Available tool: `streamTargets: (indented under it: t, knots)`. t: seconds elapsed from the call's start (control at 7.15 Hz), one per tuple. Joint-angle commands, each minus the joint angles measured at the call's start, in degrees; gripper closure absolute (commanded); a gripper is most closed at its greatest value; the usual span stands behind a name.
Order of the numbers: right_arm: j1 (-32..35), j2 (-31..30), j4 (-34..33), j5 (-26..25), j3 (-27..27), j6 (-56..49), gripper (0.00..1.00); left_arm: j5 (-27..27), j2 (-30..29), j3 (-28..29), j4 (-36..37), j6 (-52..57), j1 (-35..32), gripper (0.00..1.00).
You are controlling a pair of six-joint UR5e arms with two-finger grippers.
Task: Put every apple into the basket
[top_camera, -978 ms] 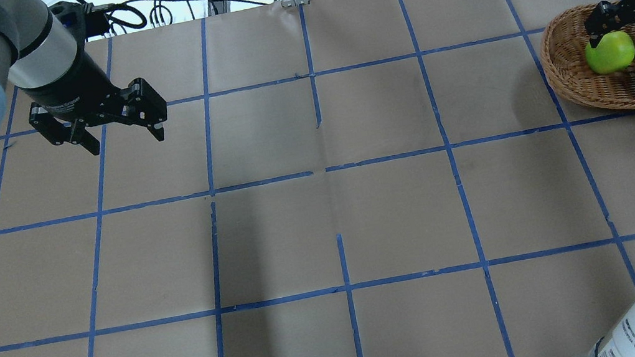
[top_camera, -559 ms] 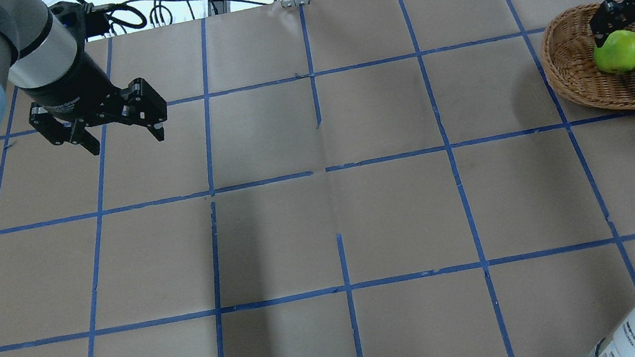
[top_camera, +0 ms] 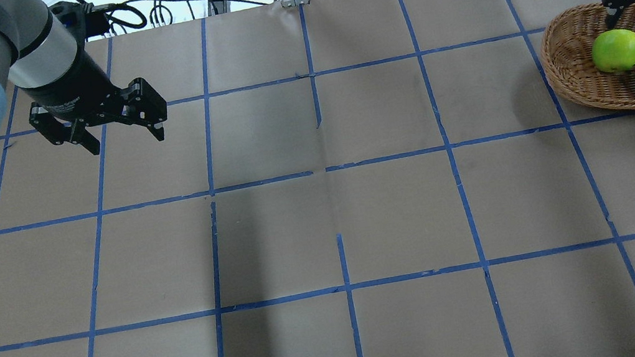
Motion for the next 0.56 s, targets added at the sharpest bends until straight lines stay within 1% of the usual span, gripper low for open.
streamTargets:
  t: [0.0, 0.14, 0.28, 0.42]
  knots:
    - [8.3, -7.9, 5.7, 0.6, 1.8, 3.1, 0.0, 0.0, 0.0, 0.0, 0.0, 0.1, 0.4, 0.0]
    - [11.4, -10.5, 6.1, 0.9, 2.9, 4.9, 0.0, 0.0, 0.0, 0.0, 0.0, 0.2, 0.5, 0.0]
    - [16.3, -11.7, 6.2, 0.7, 3.0, 6.7, 0.0, 0.0, 0.0, 0.0, 0.0, 0.2, 0.5, 0.0]
    - [20.6, -11.5, 6.2, 0.2, 3.4, 10.9, 0.0, 0.0, 0.0, 0.0, 0.0, 0.2, 0.5, 0.0]
